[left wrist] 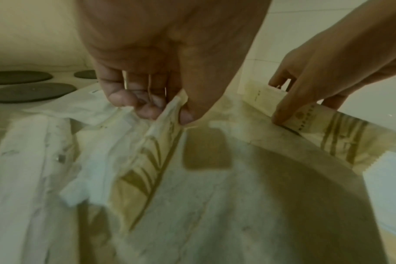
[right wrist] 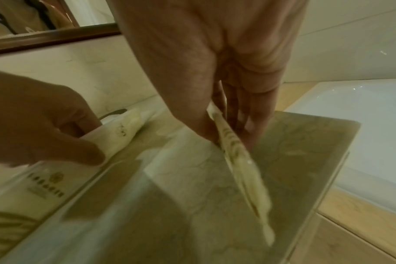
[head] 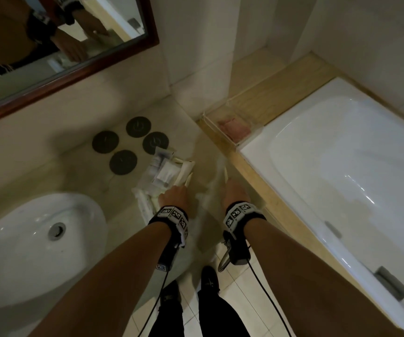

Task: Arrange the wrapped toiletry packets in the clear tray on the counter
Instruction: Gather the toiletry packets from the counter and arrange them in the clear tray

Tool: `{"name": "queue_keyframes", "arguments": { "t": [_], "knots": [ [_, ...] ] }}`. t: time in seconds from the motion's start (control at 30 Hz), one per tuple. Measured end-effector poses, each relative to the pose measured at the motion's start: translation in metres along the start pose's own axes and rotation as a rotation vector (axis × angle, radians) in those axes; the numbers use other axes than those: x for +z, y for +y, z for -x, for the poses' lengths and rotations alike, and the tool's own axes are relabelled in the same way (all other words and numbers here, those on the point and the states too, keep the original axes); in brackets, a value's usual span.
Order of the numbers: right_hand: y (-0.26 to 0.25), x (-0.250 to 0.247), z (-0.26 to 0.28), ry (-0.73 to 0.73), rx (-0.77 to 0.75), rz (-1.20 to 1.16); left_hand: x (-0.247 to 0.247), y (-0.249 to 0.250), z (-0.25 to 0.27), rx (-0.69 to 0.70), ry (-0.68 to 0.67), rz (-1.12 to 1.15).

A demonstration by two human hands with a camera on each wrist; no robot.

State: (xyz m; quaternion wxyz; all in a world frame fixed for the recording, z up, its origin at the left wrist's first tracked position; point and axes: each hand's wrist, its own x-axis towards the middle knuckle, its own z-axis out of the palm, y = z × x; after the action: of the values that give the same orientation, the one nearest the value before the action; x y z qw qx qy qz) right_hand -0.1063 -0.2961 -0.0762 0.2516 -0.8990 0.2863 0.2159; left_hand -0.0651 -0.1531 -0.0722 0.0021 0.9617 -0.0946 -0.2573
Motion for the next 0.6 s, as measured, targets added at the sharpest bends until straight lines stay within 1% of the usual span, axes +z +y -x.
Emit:
{"name": "queue_keyframes", "arguments": {
  "t": [0.07,0.2,0.27,0.33,0.43,0.5,0.6],
  "knots": [
    [0.000,-0.007,0.001,-0.017,-0.015,0.021,-0.004,0.001,0.003,-0.013,-0.003,0.015],
    [-0.012,-0.023,0.010,0.027,-0.066,-0.009,-0.018,0.003,0.013,-0.019,0.023,0.053],
    [-0.021,-0.032,0.015,0.030,-0.091,-0.046,-0.028,0.001,0.018,-0.028,0.053,0.094],
    [-0.032,-0.038,0.020,0.029,-0.115,-0.035,-0.037,-0.005,0.022,-0.030,0.093,0.114],
    [-0.051,-0.042,0.028,0.029,-0.166,-0.040,-0.051,-0.021,0.032,-0.043,0.113,0.130],
    [-0.066,-0.041,0.036,0.020,-0.205,-0.071,-0.061,-0.036,0.042,-0.047,0.157,0.151],
    [-0.093,-0.037,0.057,-0.078,-0.298,-0.218,-0.073,-0.068,0.061,-0.063,0.242,0.162]
  ]
}}
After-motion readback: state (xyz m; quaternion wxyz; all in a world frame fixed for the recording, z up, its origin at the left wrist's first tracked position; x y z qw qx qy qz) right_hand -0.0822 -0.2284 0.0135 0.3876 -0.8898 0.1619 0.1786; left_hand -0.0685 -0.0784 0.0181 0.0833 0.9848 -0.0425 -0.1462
